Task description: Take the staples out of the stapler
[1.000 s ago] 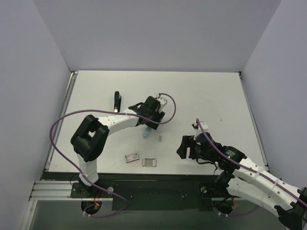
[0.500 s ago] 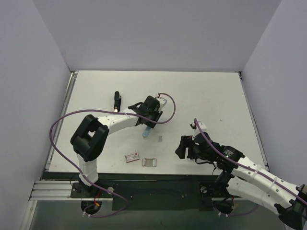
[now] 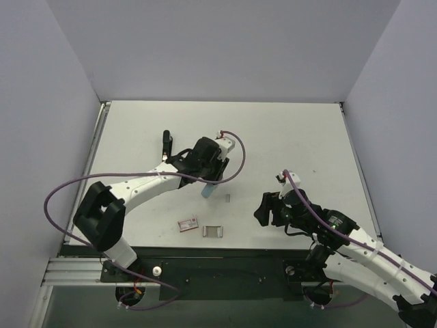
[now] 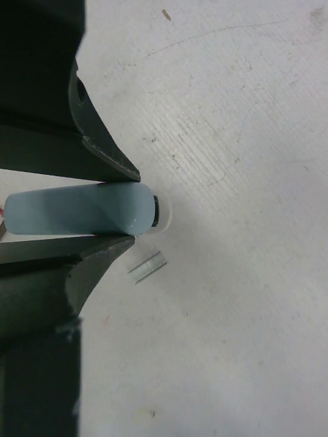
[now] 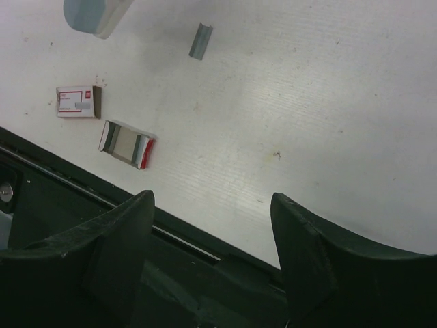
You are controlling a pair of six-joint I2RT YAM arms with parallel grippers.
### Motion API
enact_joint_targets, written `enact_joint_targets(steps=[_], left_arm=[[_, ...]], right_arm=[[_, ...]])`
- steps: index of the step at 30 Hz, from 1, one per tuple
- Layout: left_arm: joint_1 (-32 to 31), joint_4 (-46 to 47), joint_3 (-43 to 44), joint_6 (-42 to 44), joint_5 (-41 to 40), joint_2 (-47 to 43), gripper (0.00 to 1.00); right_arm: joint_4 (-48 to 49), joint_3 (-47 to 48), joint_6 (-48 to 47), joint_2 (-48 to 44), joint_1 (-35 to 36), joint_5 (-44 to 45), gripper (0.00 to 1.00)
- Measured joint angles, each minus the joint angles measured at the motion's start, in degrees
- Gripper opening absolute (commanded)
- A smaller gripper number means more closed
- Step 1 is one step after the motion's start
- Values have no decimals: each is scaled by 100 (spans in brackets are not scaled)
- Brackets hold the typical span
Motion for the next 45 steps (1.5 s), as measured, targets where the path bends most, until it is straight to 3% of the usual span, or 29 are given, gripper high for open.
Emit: enact_joint_targets(steps=[12,20,36,45], left_arm=[[-319,337,-807,-267,1950,-2024,0],[-723,1078,-1628,-708,3073,-2752,0],[-1189,2767,-2852,-1622,4122,-3733,0],[-1368,3303,-3034,-1867,4393,-4140,0]], right_arm=[[-636,1261,-879,-83,0,-107,62],[-767,1921,-1589,20,20,-1270,58],[-883,2317,-2461,295,505,-3300,53],[-774,2376,-2573,787,1005,-3436,54]])
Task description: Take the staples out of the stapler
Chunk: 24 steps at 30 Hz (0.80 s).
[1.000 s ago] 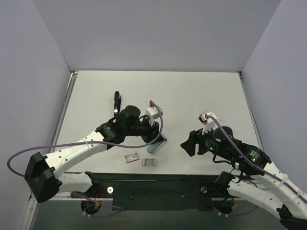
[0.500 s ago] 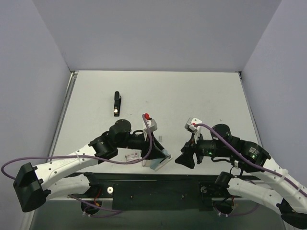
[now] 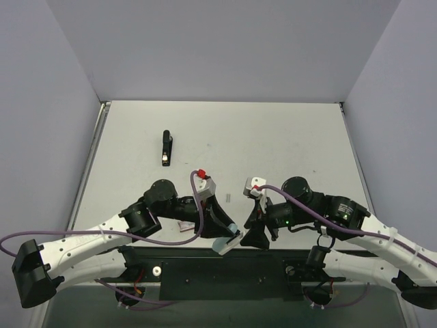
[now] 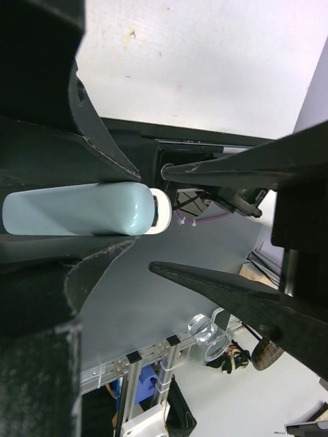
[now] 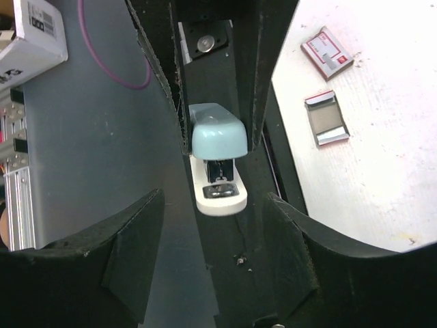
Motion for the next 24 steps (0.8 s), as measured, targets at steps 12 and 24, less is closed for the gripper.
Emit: enact_joint_targets(steps=[12,24], left_arm=[[-87,133,-103,-59,76,-125,0],[-87,129,-133,-42,85,-509,0]], right_arm=[[258,94,-57,361,695,354,53],[455,94,-138,529,870,428,30]])
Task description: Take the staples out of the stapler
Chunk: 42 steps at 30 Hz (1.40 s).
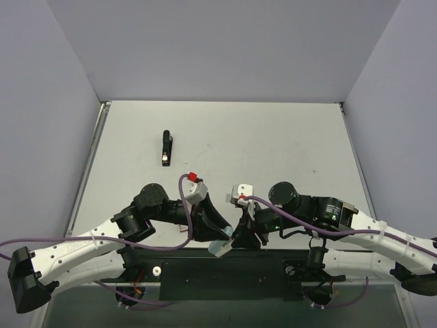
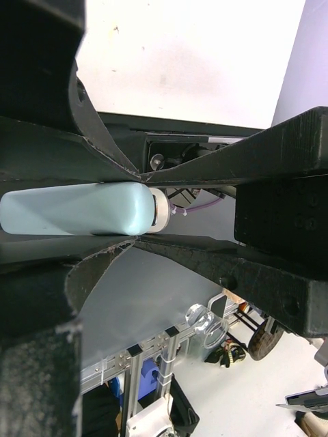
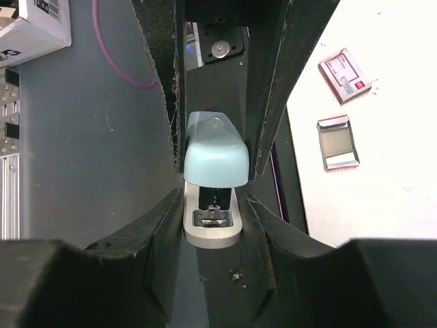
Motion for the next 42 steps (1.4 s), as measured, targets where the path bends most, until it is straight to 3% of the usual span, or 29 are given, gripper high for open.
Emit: enact_joint_targets(steps=[8,16,30,32,35,42], left_arm=[[-2,2,-7,-7,11,-31,0],[-39,9,-39,-20,22,-15,0],[-66,4,-48,-11,-9,26,0],[-66,4,-48,-13,-20,26,0],[-68,2,-48,-17,-35,26,0],[-90,-111,-72,-24,-122,13,0]], right_arm=[[92,0,4,-74,37,109,40],[162,0,0,-153,37,245,41],[223,0,0,-157,35,295,24],[240,-4,2,-157,37,269,18],[289,-57,26,-168,37,203,0],[573,-389,127,-339,31,129,0]])
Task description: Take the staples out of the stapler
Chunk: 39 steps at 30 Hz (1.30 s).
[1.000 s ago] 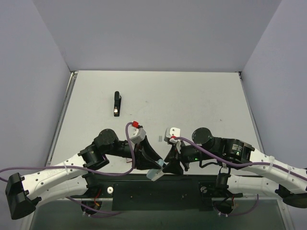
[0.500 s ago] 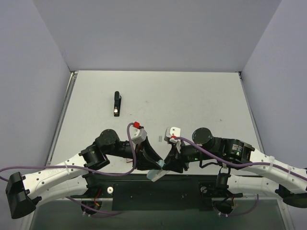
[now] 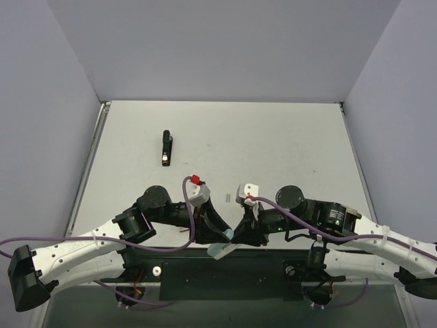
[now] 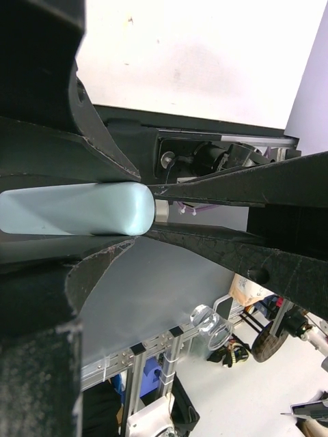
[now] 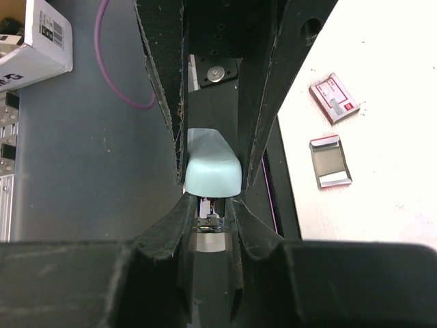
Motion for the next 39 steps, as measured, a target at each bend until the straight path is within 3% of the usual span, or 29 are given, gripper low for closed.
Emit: enact_joint_targets(steps=[10,22,31,39], left_arm=[[-94,-35,-96,-50,-387,-162,0],[-114,76,-96,-50,-767,-334,0],[-184,168,-96,-55,-850,-105,0],[-212,199,-94,-50,-962,-103,0]], right_arm=[[855,-820,201,-643,2,140,0],[514,-1685,675,-1552,39,293,1],[234,-1349,752,-1464,42,675,31],[-37,-702,667,-1410,42,1185,39]])
